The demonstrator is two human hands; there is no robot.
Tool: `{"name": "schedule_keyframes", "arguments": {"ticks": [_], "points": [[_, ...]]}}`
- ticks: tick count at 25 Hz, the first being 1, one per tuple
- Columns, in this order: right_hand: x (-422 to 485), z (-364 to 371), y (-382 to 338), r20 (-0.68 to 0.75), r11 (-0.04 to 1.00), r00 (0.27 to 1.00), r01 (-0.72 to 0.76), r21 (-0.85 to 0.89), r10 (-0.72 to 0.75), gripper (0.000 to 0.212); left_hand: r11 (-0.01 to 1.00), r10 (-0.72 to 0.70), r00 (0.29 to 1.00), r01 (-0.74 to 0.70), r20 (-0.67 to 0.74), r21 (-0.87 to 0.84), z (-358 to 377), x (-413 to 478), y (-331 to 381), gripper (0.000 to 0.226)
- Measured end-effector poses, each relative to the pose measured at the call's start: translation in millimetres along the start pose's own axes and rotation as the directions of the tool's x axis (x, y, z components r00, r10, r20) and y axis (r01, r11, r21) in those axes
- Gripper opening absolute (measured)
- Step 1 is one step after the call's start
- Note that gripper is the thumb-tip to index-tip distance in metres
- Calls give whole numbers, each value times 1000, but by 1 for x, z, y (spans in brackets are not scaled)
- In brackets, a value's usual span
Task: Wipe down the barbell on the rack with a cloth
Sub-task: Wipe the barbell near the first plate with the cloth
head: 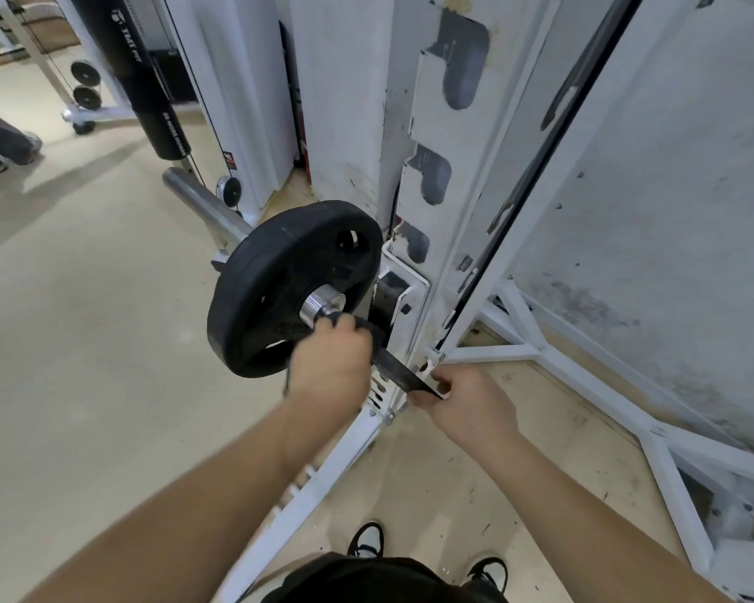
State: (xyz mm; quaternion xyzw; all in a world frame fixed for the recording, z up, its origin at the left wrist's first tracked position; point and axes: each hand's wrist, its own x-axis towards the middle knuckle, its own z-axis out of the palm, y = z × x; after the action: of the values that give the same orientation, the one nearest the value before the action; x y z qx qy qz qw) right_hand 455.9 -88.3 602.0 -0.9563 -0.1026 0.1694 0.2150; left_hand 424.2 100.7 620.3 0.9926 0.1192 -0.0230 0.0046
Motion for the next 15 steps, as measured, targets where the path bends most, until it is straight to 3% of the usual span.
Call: {"name": "schedule_keyframes", "arguments": {"ticks": [5,6,8,10,11,15], "points": [[-15,-22,33,117,989,983,-138,-53,144,32,942,289,955,-296,-70,-160,23,-60,41,27],[-18,-22,35,136,988,979,-148,-35,152,26,936,283,951,-302,-120,-182,26,-55,35,27],[-20,-18,36,129,989,980,-151,4,149,22,952,108,973,-160,-203,-261,27,-39,27,25],[-20,-13,35,97,988,983,-157,1,156,22,944,-50,977,-22,-208,-330,30,-35,44,26],[-18,-12,35,87,987,983,-162,-9,162,22,942,-37,982,-27,-184,-333,37,-43,60,31],[-19,-13,36,88,987,983,-156,-40,159,22,881,277,931,-345,-238,-325,50,-59,54,37]]}}
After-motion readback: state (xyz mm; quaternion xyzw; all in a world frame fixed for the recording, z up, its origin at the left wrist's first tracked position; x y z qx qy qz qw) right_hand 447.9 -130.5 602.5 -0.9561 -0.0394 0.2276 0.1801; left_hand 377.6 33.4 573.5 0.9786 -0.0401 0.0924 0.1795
